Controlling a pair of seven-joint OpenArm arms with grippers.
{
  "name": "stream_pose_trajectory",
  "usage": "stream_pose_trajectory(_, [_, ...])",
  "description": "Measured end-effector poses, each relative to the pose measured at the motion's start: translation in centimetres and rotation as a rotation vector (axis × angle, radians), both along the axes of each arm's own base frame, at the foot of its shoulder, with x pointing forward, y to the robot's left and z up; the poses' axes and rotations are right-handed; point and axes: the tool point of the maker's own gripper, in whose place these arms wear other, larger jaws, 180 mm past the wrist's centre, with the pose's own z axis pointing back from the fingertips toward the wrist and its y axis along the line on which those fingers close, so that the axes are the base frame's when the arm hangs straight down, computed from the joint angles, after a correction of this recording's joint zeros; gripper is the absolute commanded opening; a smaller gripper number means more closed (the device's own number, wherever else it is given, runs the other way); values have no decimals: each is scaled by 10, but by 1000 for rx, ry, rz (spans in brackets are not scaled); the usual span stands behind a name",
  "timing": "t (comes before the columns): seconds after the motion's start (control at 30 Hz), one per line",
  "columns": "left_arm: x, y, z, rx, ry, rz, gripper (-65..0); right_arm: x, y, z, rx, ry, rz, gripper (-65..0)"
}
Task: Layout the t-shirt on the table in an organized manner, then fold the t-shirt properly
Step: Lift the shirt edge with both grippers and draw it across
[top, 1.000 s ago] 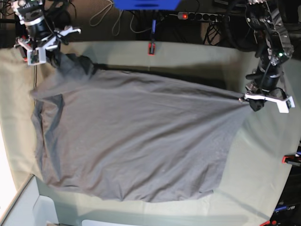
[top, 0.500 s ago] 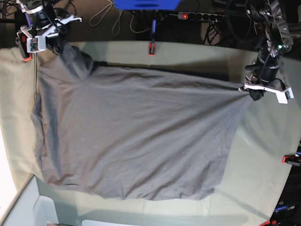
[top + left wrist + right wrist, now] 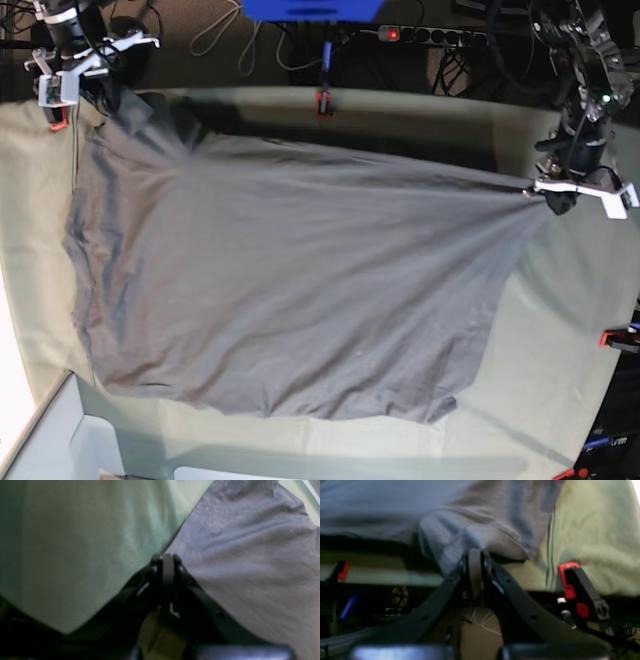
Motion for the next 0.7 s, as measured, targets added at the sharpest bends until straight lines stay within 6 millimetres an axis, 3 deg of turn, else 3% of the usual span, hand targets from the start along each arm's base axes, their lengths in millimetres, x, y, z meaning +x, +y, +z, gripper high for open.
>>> stream_pose_trajectory(0.23, [2,-1,-1,-2,0,-1,-650,7,2,2,4,-18,4,-650])
stream_pose_trajectory(0.53, [36,-4,22,-4,-87,-7,-650,76,0,32,-2,-206,-2,-650])
stream_pose_trajectory(0.7, [54,-1,17,-33,-95,7,-650,118,-5,38,-76,-248,15,-650])
